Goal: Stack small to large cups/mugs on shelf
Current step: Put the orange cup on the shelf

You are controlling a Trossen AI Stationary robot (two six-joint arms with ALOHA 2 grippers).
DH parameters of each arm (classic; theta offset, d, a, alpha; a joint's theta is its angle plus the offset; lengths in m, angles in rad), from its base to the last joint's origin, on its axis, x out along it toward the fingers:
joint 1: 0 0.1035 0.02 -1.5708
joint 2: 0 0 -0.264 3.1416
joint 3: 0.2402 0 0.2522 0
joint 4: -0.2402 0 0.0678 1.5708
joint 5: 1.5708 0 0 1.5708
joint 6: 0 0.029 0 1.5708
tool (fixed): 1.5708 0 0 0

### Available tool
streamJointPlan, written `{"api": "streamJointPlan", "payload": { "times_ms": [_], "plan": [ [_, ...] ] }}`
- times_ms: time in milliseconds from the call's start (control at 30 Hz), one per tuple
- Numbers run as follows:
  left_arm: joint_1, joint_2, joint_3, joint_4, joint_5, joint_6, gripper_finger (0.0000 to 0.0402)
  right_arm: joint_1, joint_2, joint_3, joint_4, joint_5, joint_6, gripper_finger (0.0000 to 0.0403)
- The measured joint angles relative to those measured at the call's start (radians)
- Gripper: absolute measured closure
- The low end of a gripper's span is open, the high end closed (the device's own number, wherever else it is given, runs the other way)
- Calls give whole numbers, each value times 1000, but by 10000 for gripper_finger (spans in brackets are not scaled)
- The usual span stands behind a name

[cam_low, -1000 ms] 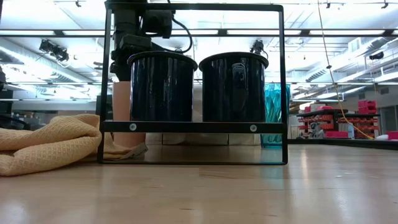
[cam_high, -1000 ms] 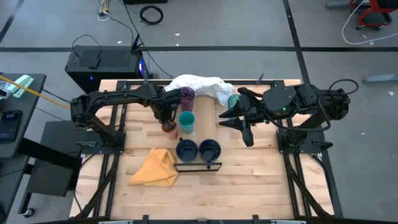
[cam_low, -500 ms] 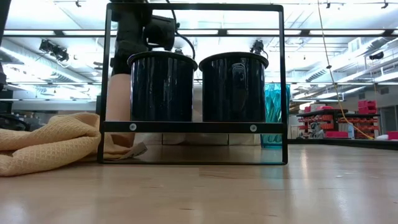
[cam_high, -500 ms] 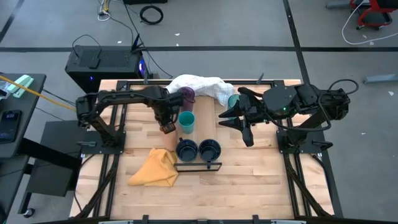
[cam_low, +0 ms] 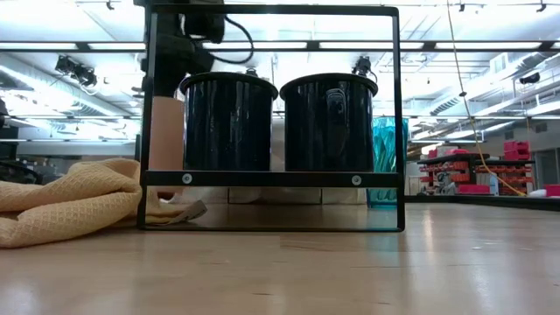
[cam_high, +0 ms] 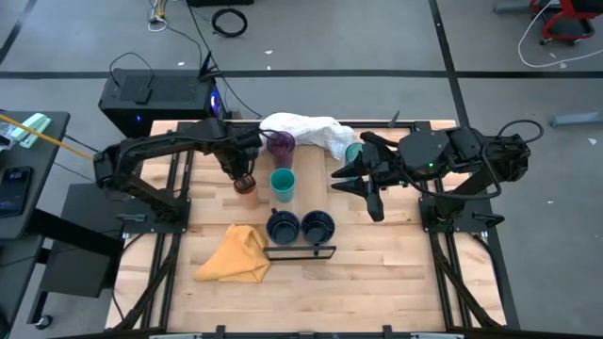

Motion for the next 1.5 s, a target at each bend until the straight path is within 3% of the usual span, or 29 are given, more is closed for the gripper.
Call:
{"api": "streamJointPlan", "payload": {
  "times_ms": [300,500,667,1000,1167,1500],
  "plan": [
    [-19,-156,33,-56,0,-54,398,0,0,0,-17,0,-2,284],
    [-48,-182,305,-119,-18,-71,398,0,0,0,-29,0,-2,284],
    [-65,-95,605,-272,-117,-57,398,0,0,0,-31,0,-2,284],
    [-94,175,999,-343,-83,18,398,9,-1,0,-35,0,1,284],
    [-116,304,1088,-342,-73,60,398,31,-13,0,-51,0,9,284],
    [-145,401,1073,-227,-31,84,398,56,-33,0,-57,23,27,284]
  ]
}}
